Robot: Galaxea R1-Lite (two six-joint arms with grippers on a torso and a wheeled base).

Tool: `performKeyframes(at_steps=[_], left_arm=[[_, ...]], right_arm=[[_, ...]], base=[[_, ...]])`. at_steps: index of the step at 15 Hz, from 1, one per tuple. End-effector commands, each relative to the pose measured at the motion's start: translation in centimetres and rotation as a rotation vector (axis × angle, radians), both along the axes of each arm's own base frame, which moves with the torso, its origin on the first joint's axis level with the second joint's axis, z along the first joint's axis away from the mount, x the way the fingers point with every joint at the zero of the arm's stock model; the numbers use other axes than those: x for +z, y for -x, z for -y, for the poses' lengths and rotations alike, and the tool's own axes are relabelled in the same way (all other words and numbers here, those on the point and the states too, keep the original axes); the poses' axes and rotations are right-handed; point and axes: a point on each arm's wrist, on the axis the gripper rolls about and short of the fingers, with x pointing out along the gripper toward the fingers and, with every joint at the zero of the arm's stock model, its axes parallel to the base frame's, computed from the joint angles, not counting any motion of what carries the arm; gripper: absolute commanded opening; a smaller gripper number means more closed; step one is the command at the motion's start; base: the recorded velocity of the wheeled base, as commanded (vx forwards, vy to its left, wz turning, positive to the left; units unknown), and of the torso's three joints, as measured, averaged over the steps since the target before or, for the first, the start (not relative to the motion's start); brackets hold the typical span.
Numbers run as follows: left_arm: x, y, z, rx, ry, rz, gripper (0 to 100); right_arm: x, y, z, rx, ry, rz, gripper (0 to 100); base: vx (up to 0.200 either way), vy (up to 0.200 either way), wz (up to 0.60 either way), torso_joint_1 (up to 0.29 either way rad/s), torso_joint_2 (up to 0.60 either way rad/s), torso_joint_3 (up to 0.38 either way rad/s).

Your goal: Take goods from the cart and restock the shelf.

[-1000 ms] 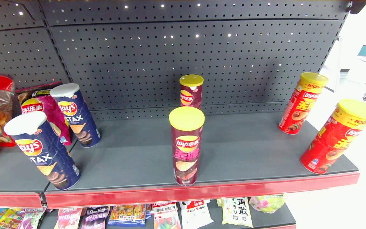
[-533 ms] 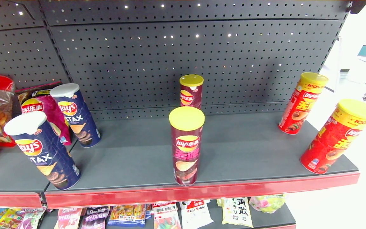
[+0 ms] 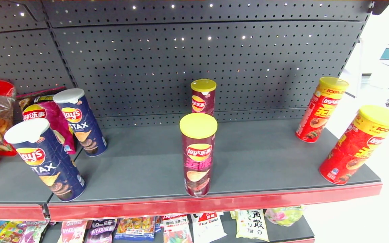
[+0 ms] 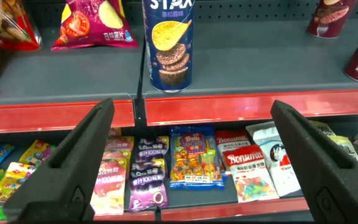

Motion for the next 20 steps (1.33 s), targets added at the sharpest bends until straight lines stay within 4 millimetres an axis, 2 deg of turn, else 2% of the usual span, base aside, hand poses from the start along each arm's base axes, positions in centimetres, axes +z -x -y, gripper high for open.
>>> performKeyframes(at_steps=[1,2,3,4,5,6,9,12,17,20], left_arm=[[0.0,0.0,0.0,0.0,0.001,0.0,100],[0.0,0.0,0.0,0.0,0.001,0.0,100],[0.0,0.0,0.0,0.0,0.001,0.0,100],[0.0,0.0,0.0,0.0,0.001,0.0,100],[0.0,0.0,0.0,0.0,0.001,0.0,100],[0.0,0.0,0.0,0.0,0.001,0.0,100],[0.0,0.0,0.0,0.0,0.001,0.0,100],[0.0,0.0,0.0,0.0,0.001,0.0,100],[0.0,0.0,0.0,0.0,0.001,0.0,100],[0.0,0.0,0.0,0.0,0.001,0.0,100]], right_arm=[[3.2,-4.6,-2.1,0.351,-0.024,-0.132,100],[3.6,-6.2,-2.9,0.452,-0.016,-0.178,100],[4.2,-9.4,-4.0,0.577,0.012,-0.222,100],[4.3,-10.7,-4.5,0.608,0.022,-0.23,100],[4.2,-13.4,-5.4,0.663,0.041,-0.223,100],[3.8,-14.8,-6.0,0.71,0.046,-0.222,100],[2.4,-15.9,-8.1,0.87,0.083,-0.205,100],[1.8,-16.7,-9.8,0.982,0.112,-0.174,100],[1.2,-20.4,-11.6,1.013,0.224,-0.086,100],[0.9,-21.3,-12.7,1.021,0.232,-0.096,100]], base=[[0.0,0.0,0.0,0.0,0.0,0.0],[0.0,0.0,0.0,0.0,0.0,0.0],[0.0,0.0,0.0,0.0,0.0,0.0],[0.0,0.0,0.0,0.0,0.0,0.0],[0.0,0.0,0.0,0.0,0.0,0.0],[0.0,0.0,0.0,0.0,0.0,0.0],[0.0,0.0,0.0,0.0,0.0,0.0],[0.0,0.0,0.0,0.0,0.0,0.0],[0.0,0.0,0.0,0.0,0.0,0.0],[0.0,0.0,0.0,0.0,0.0,0.0]])
